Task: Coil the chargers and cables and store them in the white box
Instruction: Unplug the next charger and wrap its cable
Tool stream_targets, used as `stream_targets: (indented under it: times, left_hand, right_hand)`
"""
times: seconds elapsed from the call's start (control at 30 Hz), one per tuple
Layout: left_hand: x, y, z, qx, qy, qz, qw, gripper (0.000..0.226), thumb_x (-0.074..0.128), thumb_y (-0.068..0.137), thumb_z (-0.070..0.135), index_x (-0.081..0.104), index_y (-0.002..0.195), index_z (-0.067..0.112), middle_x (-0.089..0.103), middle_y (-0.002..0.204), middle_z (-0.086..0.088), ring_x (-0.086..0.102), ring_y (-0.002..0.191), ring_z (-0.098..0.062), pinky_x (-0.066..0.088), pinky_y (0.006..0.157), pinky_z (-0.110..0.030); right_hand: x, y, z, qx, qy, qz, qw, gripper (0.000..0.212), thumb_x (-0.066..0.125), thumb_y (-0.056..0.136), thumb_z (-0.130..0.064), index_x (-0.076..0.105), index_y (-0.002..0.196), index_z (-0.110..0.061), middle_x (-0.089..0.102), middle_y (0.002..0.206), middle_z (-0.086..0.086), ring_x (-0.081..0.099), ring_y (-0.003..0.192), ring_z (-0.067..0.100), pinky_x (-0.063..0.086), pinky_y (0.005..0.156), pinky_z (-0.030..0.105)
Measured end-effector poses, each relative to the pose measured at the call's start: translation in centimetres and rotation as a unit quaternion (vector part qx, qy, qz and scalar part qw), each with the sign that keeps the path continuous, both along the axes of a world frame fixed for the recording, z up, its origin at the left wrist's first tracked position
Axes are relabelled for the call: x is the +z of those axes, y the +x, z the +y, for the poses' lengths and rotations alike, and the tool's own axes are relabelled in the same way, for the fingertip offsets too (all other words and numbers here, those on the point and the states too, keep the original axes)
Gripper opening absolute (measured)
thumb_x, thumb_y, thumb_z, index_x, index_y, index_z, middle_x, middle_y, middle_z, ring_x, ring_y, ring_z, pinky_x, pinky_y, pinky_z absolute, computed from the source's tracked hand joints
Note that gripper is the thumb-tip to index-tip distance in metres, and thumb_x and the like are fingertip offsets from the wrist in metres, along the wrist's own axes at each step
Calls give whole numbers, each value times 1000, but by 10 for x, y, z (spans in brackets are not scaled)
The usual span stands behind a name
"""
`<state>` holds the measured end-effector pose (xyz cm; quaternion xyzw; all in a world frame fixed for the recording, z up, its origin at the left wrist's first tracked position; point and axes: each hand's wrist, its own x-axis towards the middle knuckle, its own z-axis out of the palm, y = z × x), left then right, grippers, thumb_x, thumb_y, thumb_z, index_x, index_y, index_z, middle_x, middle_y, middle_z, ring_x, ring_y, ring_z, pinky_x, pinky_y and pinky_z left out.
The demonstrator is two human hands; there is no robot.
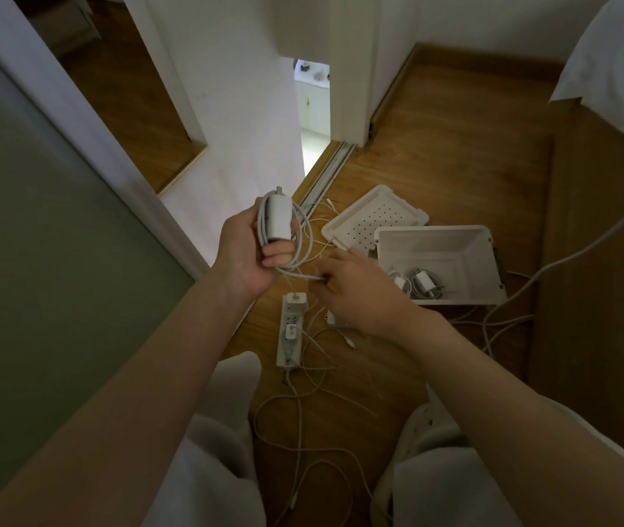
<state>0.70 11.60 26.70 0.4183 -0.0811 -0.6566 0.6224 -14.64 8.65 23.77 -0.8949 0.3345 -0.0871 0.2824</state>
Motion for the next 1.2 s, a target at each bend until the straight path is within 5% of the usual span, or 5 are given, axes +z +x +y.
stream_targets:
  times: [0.37, 0.6, 0.8, 1.03, 1.2]
  left_hand:
    - [2, 1, 2, -170, 64, -27, 983, 31, 42, 87, 32, 58, 86, 5, 55, 63, -7, 31, 31, -4, 12, 34, -12]
    - [3, 0, 7, -219, 107, -166, 955, 34, 38, 96, 36, 56, 95, 7, 56, 63, -8, 29, 32, -4, 11, 36, -14]
    - [-7, -9, 5, -154, 75, -189, 967, 42, 34, 99, 39, 55, 104, 3, 58, 63, -7, 30, 33, -5, 18, 33, -15]
    - [-9, -25, 0, -70, 32, -145, 986, 44, 35, 98, 41, 58, 92, 5, 58, 62, -7, 32, 31, -4, 21, 31, -14]
    - [-5, -17, -1, -114, 10, -115, 987, 39, 38, 97, 40, 55, 104, 6, 58, 66, -9, 31, 31, -5, 20, 31, -14]
  right_hand:
    - [-10, -13, -15, -53, -127, 127, 982, 17, 55, 87, -9, 64, 85, -23, 61, 99, -3, 47, 108, 16, 19, 113, 34]
    - [-14, -16, -14, 1, 26, 172, 985, 17, 55, 92, -24, 67, 103, -21, 67, 103, 1, 60, 99, 19, 48, 90, 41]
    - [-8, -8, 18, -24, 31, 259, 965, 63, 57, 90, -26, 25, 143, -14, 29, 149, 6, 30, 135, 30, 38, 103, 50]
    - [4, 7, 34, 31, 239, 3, 971, 48, 59, 89, -29, 41, 129, -10, 56, 127, 9, 54, 116, 21, 45, 95, 34]
    - [1, 9, 26, 29, 303, -54, 951, 25, 45, 97, -23, 60, 83, -8, 56, 66, 4, 54, 59, 13, 45, 61, 19]
